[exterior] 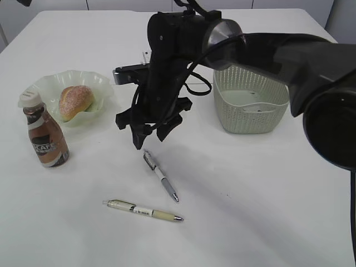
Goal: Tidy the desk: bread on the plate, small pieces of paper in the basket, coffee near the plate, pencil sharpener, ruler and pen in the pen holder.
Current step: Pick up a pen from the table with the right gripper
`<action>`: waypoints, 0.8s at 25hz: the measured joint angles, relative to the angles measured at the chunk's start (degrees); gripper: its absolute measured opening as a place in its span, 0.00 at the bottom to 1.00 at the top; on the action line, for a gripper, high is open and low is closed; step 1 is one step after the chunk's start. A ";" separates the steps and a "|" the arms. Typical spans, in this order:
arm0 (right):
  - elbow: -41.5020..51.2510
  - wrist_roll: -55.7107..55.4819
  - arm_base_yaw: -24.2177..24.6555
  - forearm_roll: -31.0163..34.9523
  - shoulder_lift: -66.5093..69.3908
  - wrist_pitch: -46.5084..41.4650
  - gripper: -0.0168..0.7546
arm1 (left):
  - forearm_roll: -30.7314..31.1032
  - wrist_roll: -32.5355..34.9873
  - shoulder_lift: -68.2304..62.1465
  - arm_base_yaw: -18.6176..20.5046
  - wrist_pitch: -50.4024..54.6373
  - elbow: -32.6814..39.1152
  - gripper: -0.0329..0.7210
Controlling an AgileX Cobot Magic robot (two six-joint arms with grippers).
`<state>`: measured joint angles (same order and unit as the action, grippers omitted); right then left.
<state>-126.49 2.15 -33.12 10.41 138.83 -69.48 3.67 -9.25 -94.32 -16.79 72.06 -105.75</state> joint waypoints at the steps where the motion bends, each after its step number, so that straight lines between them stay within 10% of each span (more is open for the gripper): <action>1: -1.13 -0.33 0.00 -0.13 0.78 -0.38 0.59 | 0.00 0.00 0.00 0.00 0.00 0.00 0.53; 20: -2.91 -2.54 -0.73 -0.48 5.25 -0.65 0.59 | -0.21 0.00 -0.09 0.00 0.00 0.00 0.53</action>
<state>-129.40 -0.39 -33.85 9.92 144.08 -70.13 3.45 -9.25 -94.42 -16.79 72.06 -105.75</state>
